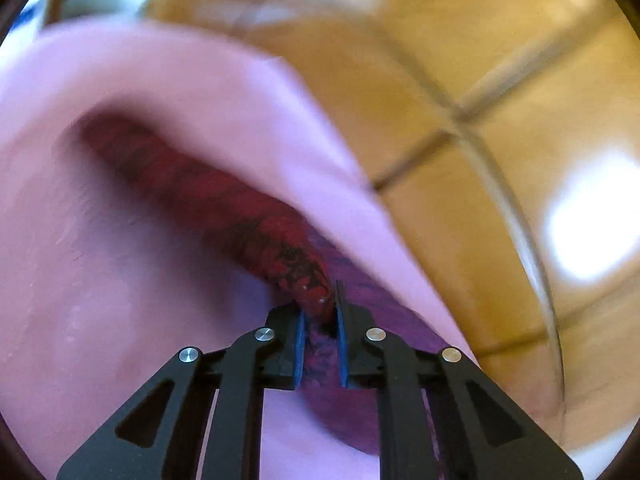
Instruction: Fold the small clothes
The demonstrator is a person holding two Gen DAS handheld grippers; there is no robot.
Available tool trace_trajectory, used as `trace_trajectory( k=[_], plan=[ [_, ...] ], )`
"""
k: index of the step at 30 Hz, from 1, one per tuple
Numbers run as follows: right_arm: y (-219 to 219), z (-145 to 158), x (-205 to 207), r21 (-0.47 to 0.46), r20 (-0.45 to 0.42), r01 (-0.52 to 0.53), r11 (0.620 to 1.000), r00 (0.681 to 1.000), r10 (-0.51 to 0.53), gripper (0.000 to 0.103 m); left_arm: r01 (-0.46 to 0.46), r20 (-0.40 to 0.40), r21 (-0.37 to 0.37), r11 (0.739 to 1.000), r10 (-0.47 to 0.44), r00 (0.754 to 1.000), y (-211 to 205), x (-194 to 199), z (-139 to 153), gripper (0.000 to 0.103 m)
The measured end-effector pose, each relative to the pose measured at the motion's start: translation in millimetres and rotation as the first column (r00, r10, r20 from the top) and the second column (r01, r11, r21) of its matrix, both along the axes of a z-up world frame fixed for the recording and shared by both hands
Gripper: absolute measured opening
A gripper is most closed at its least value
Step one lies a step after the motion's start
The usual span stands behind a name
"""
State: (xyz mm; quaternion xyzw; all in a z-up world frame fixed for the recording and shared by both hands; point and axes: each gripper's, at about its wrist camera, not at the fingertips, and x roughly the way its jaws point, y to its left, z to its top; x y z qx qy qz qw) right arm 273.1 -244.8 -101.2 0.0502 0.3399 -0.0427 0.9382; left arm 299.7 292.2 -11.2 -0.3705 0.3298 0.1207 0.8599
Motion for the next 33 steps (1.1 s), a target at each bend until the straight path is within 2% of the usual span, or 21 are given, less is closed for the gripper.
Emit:
trace_trajectory(
  k=[3, 5, 8, 12, 14, 15, 17, 19, 20, 23, 26, 27, 28, 29, 31, 32, 33],
  plan=[
    [0.1, 0.4, -0.2, -0.003, 0.001, 0.000, 1.000, 1.000, 0.000, 0.101, 0.133, 0.059, 0.093, 0.987, -0.139, 0.989, -53.5, 3.3, 25.5, 0.012],
    [0.0, 0.1, -0.2, -0.003, 0.000, -0.001, 1.000, 1.000, 0.001, 0.101, 0.216, 0.067, 0.158, 0.963, -0.229, 0.971, -95.1, 4.0, 33.6, 0.012],
    [-0.3, -0.1, -0.3, -0.002, 0.001, -0.001, 1.000, 1.000, 0.001, 0.101, 0.319, 0.060, 0.185, 0.930, -0.334, 0.941, -141.6, 7.8, 32.3, 0.012],
    [-0.4, 0.5, 0.0, 0.003, 0.002, 0.000, 1.000, 1.000, 0.000, 0.101, 0.466, 0.014, 0.244, 0.850, -0.484, 0.875, -214.2, 9.9, 21.9, 0.012],
    [-0.5, 0.5, -0.1, 0.004, 0.002, 0.000, 1.000, 1.000, 0.000, 0.101, 0.538, -0.016, 0.270, 0.799, -0.555, 0.832, -247.1, 4.9, 14.6, 0.014],
    [-0.8, 1.0, 0.3, 0.007, 0.003, -0.001, 1.000, 1.000, 0.001, 0.101, 0.575, -0.037, 0.271, 0.772, -0.588, 0.808, -264.7, 1.3, 8.1, 0.018],
    [-1.3, 0.6, 0.1, 0.011, 0.005, -0.001, 1.000, 1.000, 0.001, 0.101, 0.605, -0.048, 0.253, 0.755, -0.614, 0.787, -277.8, -5.0, 1.8, 0.028],
    [-2.2, 0.4, 0.3, 0.019, 0.008, -0.002, 1.000, 1.000, 0.002, 0.101, 0.586, -0.035, 0.260, 0.768, -0.599, 0.800, -282.0, -20.0, -1.8, 0.047],
    [-2.5, 0.3, 0.9, 0.021, 0.008, -0.002, 1.000, 1.000, 0.002, 0.101, 0.568, -0.005, 0.255, 0.783, -0.586, 0.810, -279.7, -32.1, -2.6, 0.052],
    [-3.2, -0.3, 1.2, 0.022, 0.008, -0.002, 1.000, 1.000, 0.002, 0.101, 0.550, 0.008, 0.236, 0.801, -0.568, 0.823, -274.0, -49.8, -7.0, 0.052],
    [-3.3, 0.0, 2.1, 0.020, 0.005, 0.000, 1.000, 1.000, 0.000, 0.101, 0.479, -0.035, 0.238, 0.845, -0.486, 0.873, -259.2, -55.7, -17.8, 0.052],
    [-4.2, 1.2, 3.2, 0.024, -0.002, -0.002, 1.000, 1.000, 0.002, 0.101, 0.431, -0.064, 0.235, 0.871, -0.428, 0.901, -250.7, -56.1, -23.3, 0.052],
    [-4.9, 2.8, 3.5, 0.029, -0.007, -0.002, 1.000, 1.000, 0.002, 0.101, 0.401, -0.087, 0.224, 0.888, -0.391, 0.916, -239.4, -52.1, -29.4, 0.051],
    [-5.5, 6.9, 3.6, 0.033, -0.012, -0.002, 0.999, 1.000, 0.003, 0.101, 0.394, -0.093, 0.195, 0.898, -0.383, 0.919, -232.6, -44.7, -34.5, 0.050],
    [-4.7, 20.0, -0.1, 0.053, 0.001, -0.011, 0.999, 1.000, 0.011, 0.088, 0.396, -0.086, 0.184, 0.900, -0.386, 0.918, -229.2, -44.7, -37.5, 0.050],
    [-5.1, 27.8, -2.3, 0.103, 0.017, -0.032, 0.994, 0.999, 0.031, 0.080, 0.396, -0.081, 0.192, 0.898, -0.388, 0.918, -230.2, -44.4, -38.6, 0.050],
    [-4.2, 36.0, -2.9, 0.175, 0.030, -0.055, 0.983, 0.998, 0.051, 0.076, 0.396, -0.079, 0.192, 0.898, -0.388, 0.918, -230.7, -43.9, -39.7, 0.050]
  ],
)
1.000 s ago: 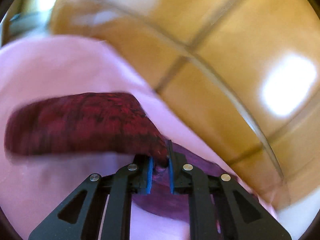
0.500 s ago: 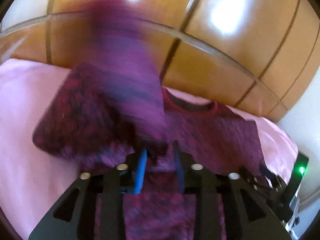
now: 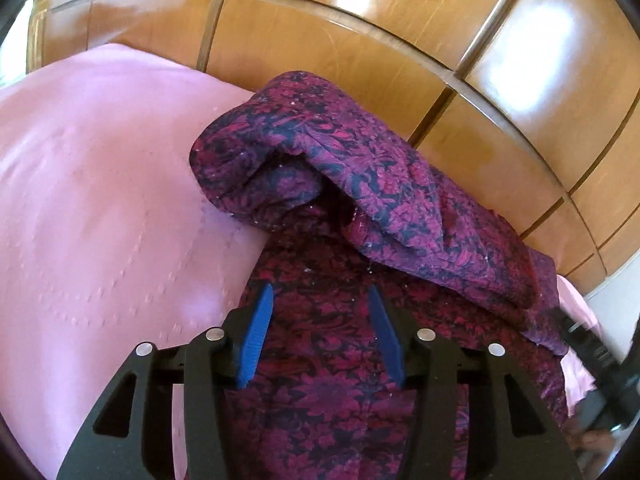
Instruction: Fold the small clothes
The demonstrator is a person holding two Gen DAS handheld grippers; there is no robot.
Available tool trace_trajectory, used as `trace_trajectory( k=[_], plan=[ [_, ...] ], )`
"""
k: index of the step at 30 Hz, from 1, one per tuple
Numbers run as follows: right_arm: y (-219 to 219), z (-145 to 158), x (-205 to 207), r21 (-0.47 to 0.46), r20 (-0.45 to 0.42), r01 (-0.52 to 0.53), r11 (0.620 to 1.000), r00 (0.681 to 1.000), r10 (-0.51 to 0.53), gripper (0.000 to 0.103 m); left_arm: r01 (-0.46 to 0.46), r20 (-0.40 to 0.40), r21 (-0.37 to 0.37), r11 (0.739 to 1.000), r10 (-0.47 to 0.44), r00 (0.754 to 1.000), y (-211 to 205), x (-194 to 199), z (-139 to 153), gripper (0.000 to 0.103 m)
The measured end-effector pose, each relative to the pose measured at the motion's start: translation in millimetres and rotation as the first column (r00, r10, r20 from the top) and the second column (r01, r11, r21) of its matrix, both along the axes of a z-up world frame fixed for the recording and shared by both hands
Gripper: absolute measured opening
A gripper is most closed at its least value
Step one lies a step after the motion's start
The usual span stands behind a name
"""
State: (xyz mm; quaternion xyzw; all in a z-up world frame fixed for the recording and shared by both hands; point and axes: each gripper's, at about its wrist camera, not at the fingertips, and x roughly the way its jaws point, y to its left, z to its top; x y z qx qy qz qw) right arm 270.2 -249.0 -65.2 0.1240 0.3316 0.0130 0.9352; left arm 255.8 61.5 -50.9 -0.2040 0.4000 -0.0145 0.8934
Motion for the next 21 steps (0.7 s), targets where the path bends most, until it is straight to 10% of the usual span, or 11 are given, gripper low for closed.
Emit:
trace_trajectory(
  k=[6, 12, 21],
  plan=[
    [36.2, 6.7, 33.1, 0.214, -0.046, -0.127, 0.969, 0.989, 0.140, 0.071, -0.074, 0.043, -0.046, 0.996, 0.076, 0.996, 13.7, -16.6, 4.9, 0.050],
    [72.5, -5.7, 62.9, 0.100, -0.116, -0.150, 0.984, 0.980, 0.161, 0.022, -0.204, -0.012, 0.006, 0.979, 0.204, 0.979, 41.0, -12.3, 6.6, 0.050],
    [66.1, 46.3, 34.1, -0.021, 0.053, -0.136, 0.991, 0.989, 0.137, 0.012, -0.177, -0.081, 0.085, 0.981, 0.183, 0.980, 41.7, 26.5, 1.2, 0.050]
  ],
)
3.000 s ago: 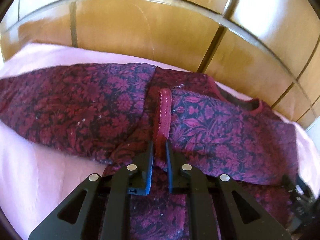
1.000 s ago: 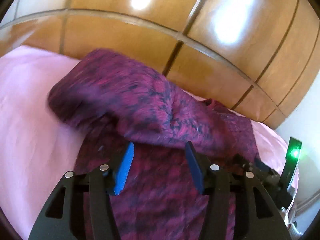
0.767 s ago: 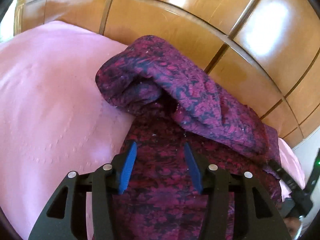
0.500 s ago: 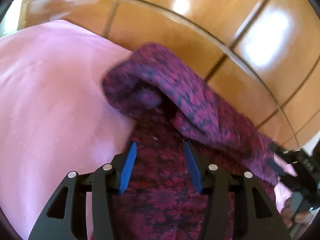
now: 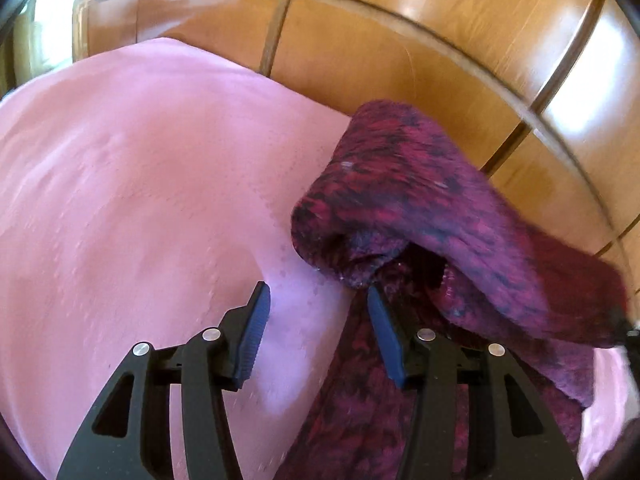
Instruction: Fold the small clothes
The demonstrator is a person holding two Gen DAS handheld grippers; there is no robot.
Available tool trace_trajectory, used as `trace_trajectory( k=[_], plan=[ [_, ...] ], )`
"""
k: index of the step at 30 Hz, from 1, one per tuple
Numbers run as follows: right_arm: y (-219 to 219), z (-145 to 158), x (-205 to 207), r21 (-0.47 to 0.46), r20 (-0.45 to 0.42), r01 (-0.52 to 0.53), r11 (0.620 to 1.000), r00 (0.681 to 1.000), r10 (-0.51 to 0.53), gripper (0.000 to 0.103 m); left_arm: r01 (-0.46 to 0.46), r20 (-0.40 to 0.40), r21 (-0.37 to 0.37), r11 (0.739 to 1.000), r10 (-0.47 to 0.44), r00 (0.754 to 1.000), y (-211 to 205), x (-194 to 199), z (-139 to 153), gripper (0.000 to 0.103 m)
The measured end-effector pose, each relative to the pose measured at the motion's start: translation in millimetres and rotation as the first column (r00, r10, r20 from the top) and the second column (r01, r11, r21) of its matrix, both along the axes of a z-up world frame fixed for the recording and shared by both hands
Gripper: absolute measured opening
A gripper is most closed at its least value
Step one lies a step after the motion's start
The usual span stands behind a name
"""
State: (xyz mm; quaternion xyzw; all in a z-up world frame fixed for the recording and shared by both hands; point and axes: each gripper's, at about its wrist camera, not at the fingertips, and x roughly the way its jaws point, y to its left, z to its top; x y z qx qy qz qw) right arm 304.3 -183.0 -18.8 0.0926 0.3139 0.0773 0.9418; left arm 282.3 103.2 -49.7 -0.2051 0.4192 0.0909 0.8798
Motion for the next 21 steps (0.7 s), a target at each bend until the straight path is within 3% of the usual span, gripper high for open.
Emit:
trace_trajectory(
  k=[6, 15, 21],
  plan=[
    [-48.6, 11.4, -20.0, 0.008, 0.059, 0.117, 0.993, 0.991, -0.117, 0.012, 0.008, -0.020, 0.069, 0.998, -0.007, 1.000, -6.3, 11.7, -9.6, 0.050],
    [-114.5, -55.6, -11.6, 0.039, -0.116, 0.288, 0.957, 0.952, -0.282, 0.010, 0.023, -0.032, 0.124, 0.992, -0.019, 0.999, -13.3, 12.8, -13.6, 0.051],
    [-114.3, -61.2, -11.6, 0.036, -0.112, 0.286, 0.957, 0.953, -0.281, 0.011, 0.046, -0.041, 0.121, 0.992, -0.042, 0.998, -9.4, 9.2, -10.5, 0.051]
  ],
)
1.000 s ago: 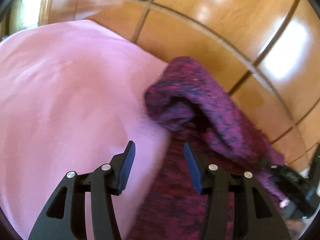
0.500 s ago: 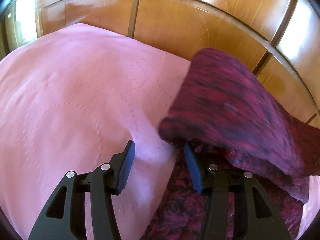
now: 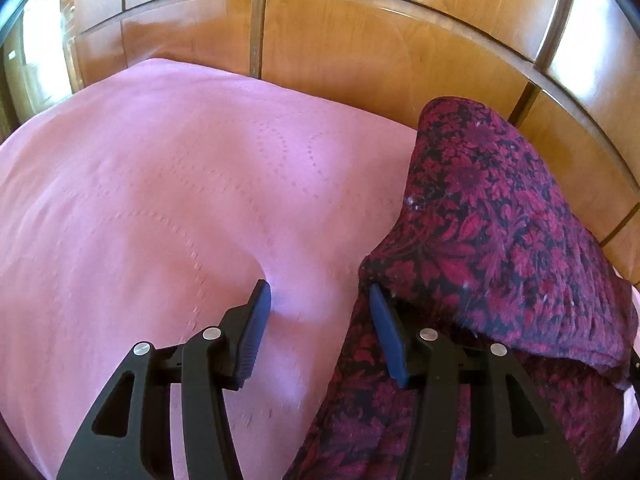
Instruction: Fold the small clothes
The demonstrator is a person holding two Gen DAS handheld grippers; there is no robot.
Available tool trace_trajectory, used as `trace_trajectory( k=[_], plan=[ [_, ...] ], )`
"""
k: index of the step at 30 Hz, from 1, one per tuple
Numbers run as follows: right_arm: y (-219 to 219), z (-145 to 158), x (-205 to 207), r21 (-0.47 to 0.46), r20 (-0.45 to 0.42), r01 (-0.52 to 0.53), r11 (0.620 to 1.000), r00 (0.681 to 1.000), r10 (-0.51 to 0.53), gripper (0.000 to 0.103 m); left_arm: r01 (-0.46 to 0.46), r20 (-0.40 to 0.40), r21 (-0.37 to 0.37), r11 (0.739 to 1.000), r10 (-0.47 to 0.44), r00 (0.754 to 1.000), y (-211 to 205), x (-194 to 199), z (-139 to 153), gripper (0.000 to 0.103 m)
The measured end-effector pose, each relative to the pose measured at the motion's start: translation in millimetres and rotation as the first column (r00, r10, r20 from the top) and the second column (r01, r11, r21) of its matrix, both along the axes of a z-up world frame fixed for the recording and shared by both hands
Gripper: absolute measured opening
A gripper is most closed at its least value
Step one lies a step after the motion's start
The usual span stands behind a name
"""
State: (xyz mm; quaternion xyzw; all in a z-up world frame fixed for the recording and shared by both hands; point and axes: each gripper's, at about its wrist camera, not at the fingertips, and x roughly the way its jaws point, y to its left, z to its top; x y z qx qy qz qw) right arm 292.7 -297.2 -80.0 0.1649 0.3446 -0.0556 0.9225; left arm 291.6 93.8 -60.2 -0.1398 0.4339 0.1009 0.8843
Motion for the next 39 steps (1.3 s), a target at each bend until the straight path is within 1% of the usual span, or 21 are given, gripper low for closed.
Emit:
trace_trajectory(
  k=[4, 7, 8, 10, 12, 15, 17, 19, 20, 21, 23, 27, 29, 30, 31, 32, 34, 36, 37, 38, 39],
  plan=[
    [-4.6, 6.7, -9.1, 0.012, 0.017, -0.011, 1.000, 1.000, 0.011, 0.011, 0.038, 0.048, -0.142, 0.989, -0.031, 0.998, 19.1, -22.4, 16.6, 0.051],
    [-7.0, 7.5, -15.8, 0.015, 0.023, -0.019, 1.000, 1.000, 0.018, 0.011, 0.055, 0.104, -0.166, 0.985, -0.038, 0.994, 35.5, -30.6, 32.9, 0.051],
    [-7.2, 7.4, -15.8, 0.020, 0.022, -0.020, 1.000, 1.000, 0.020, 0.011, 0.060, 0.112, -0.167, 0.984, -0.042, 0.993, 38.7, -29.4, 37.1, 0.051],
    [-9.4, 7.8, -14.9, 0.047, 0.028, -0.028, 0.998, 0.999, 0.027, 0.020, 0.090, 0.138, -0.153, 0.984, -0.069, 0.988, 39.7, -24.2, 46.9, 0.051],
    [-14.4, 8.7, -12.6, 0.096, 0.033, -0.030, 0.995, 0.999, 0.027, 0.038, 0.128, 0.161, -0.108, 0.986, -0.110, 0.981, 32.6, -16.8, 55.4, 0.051],
    [-16.4, 10.2, -5.8, 0.134, 0.029, -0.042, 0.990, 0.999, 0.038, 0.048, 0.202, 0.184, -0.070, 0.977, -0.187, 0.965, 15.4, -3.4, 63.3, 0.051],
    [-13.1, 10.9, -0.9, 0.125, 0.024, -0.048, 0.991, 0.999, 0.046, 0.049, 0.249, 0.189, -0.038, 0.968, -0.238, 0.953, -0.5, 5.4, 67.5, 0.046],
    [-8.8, 11.9, 5.8, 0.108, 0.017, -0.061, 0.992, 0.998, 0.060, 0.041, 0.312, 0.202, -0.023, 0.950, -0.301, 0.932, -12.7, 17.7, 71.7, 0.045],
    [-4.9, 13.4, 9.5, 0.083, 0.009, -0.073, 0.994, 0.997, 0.072, 0.029, 0.332, 0.203, -0.012, 0.943, -0.323, 0.924, -19.6, 22.4, 73.4, 0.045],
    [-2.1, 15.2, 11.3, 0.051, 0.004, -0.075, 0.996, 0.997, 0.075, 0.010, 0.361, 0.204, -0.016, 0.932, -0.351, 0.914, -26.8, 28.5, 74.5, 0.045],
    [1.3, 21.5, 9.5, 0.008, 0.016, -0.084, 0.996, 0.996, 0.084, 0.010, 0.426, 0.197, -0.026, 0.904, -0.413, 0.889, -39.8, 37.6, 74.7, 0.045],
    [-4.8, 31.6, 0.4, -0.072, 0.050, -0.022, 0.997, 0.998, 0.026, 0.009, 0.482, 0.157, -0.008, 0.876, -0.475, 0.866, -59.0, 50.0, 64.3, 0.045],
    [-11.5, 18.5, 3.9, -0.092, 0.004, 0.013, 0.996, 1.000, -0.013, 0.009, 0.487, 0.114, -0.037, 0.873, -0.481, 0.869, -61.6, 57.5, 52.2, 0.045],
    [-13.2, 11.2, 4.8, -0.093, -0.013, 0.018, 0.996, 1.000, -0.019, 0.009, 0.495, 0.068, -0.055, 0.867, -0.491, 0.868, -62.8, 62.1, 40.8, 0.045],
    [-15.1, 4.7, 6.9, -0.081, -0.027, 0.014, 0.997, 1.000, -0.016, 0.009, 0.490, 0.022, -0.044, 0.870, -0.490, 0.871, -64.2, 65.6, 30.4, 0.040],
    [-16.3, 1.2, 7.6, -0.066, -0.025, 0.006, 0.998, 1.000, -0.008, 0.009, 0.480, 0.004, -0.036, 0.877, -0.480, 0.877, -63.6, 66.6, 23.6, 0.039],
    [-17.5, 2.1, 7.4, -0.057, -0.013, 0.002, 0.998, 1.000, -0.003, 0.010, 0.464, 0.026, -0.066, 0.884, -0.463, 0.886, -58.7, 65.5, 23.2, 0.039],
    [-19.0, 3.7, 6.4, -0.049, -0.011, -0.001, 0.999, 1.000, 0.001, 0.018, 0.440, 0.064, -0.091, 0.893, -0.436, 0.898, -54.0, 61.8, 33.3, 0.039],
    [-20.8, 5.6, 5.2, -0.045, -0.007, -0.001, 0.999, 1.000, 0.000, 0.025, 0.442, 0.090, -0.095, 0.892, -0.434, 0.896, -53.2, 58.8, 39.6, 0.039],
    [-23.2, 8.1, 0.3, -0.043, 0.000, 0.003, 0.999, 1.000, -0.003, 0.042, 0.450, 0.123, -0.090, 0.889, -0.438, 0.891, -53.2, 56.2, 48.0, 0.039],
    [-25.7, 14.6, -5.2, -0.046, 0.022, 0.016, 0.999, 1.000, -0.015, 0.045, 0.455, 0.141, -0.082, 0.887, -0.442, 0.886, -52.7, 54.7, 52.9, 0.039]
  ],
)
